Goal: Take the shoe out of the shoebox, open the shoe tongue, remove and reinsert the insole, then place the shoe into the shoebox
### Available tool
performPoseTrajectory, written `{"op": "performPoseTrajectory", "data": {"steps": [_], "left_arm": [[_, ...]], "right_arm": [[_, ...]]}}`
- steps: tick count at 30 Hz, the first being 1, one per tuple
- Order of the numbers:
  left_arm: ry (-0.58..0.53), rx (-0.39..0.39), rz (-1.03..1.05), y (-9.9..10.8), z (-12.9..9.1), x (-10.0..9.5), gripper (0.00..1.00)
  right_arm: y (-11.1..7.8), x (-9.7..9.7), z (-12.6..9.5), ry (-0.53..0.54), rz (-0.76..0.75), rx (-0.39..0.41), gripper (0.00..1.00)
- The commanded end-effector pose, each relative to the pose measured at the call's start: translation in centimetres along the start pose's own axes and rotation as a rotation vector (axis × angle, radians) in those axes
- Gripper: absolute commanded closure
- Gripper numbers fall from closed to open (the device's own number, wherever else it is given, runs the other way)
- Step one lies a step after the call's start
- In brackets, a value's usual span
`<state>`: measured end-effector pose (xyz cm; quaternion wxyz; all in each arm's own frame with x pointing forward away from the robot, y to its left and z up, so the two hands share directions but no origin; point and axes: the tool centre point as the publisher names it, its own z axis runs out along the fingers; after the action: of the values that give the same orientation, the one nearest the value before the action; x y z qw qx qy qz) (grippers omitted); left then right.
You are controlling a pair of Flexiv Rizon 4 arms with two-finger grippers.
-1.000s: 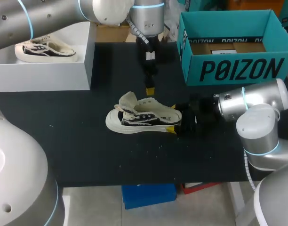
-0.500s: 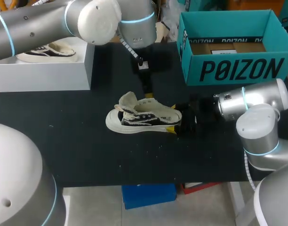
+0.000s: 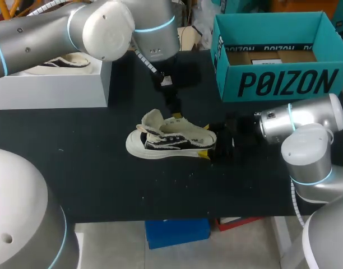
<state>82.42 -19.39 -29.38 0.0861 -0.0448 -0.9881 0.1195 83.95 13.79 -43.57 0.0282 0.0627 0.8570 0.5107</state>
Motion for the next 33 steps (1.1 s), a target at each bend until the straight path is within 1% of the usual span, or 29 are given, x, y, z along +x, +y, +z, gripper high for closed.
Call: {"op": "performPoseTrajectory", "data": {"steps": [1, 4, 5, 6, 15, 21, 23, 25, 27, 33], "left_arm": [[0.020, 0.091, 0.222, -0.3, 0.4, 0.2, 1.00], [0.040, 0.125, 0.274, -0.6, 0.4, 0.2, 1.00], [0.059, 0.123, 0.286, -0.7, 0.4, 0.2, 1.00], [0.075, 0.097, 0.265, -0.7, 0.6, 0.1, 1.00], [0.075, 0.097, 0.265, -0.7, 0.6, 0.1, 1.00], [0.093, 0.031, 0.162, 1.3, 1.6, -0.7, 1.00], [0.111, 0.064, 0.164, 1.6, 1.9, -0.9, 1.00], [0.108, 0.022, 0.147, 2.1, 2.3, -1.3, 1.00], [0.128, 0.041, 0.145, 2.4, 2.9, -1.7, 1.00], [0.199, -0.003, 0.126, 2.8, 4.7, -2.4, 1.00]], "right_arm": [[-0.1, -0.1, 0.2, 0.000, 0.002, 0.002, 1.00], [-0.1, -0.1, 0.2, 0.000, 0.002, 0.002, 1.00], [-0.1, -0.1, 0.2, 0.000, 0.002, 0.002, 1.00], [-0.1, -0.1, 0.2, 0.000, 0.002, 0.002, 1.00], [-0.1, -0.1, 0.2, 0.000, 0.002, 0.002, 1.00], [-0.1, -0.1, 0.2, 0.000, 0.002, 0.002, 1.00], [-0.1, -0.1, 0.2, 0.000, 0.002, 0.002, 1.00], [-0.1, -0.1, 0.2, 0.000, 0.002, 0.002, 1.00], [-0.1, -0.1, 0.2, 0.000, 0.002, 0.002, 1.00], [-0.1, -0.1, 0.2, 0.000, 0.002, 0.002, 1.00]]}}
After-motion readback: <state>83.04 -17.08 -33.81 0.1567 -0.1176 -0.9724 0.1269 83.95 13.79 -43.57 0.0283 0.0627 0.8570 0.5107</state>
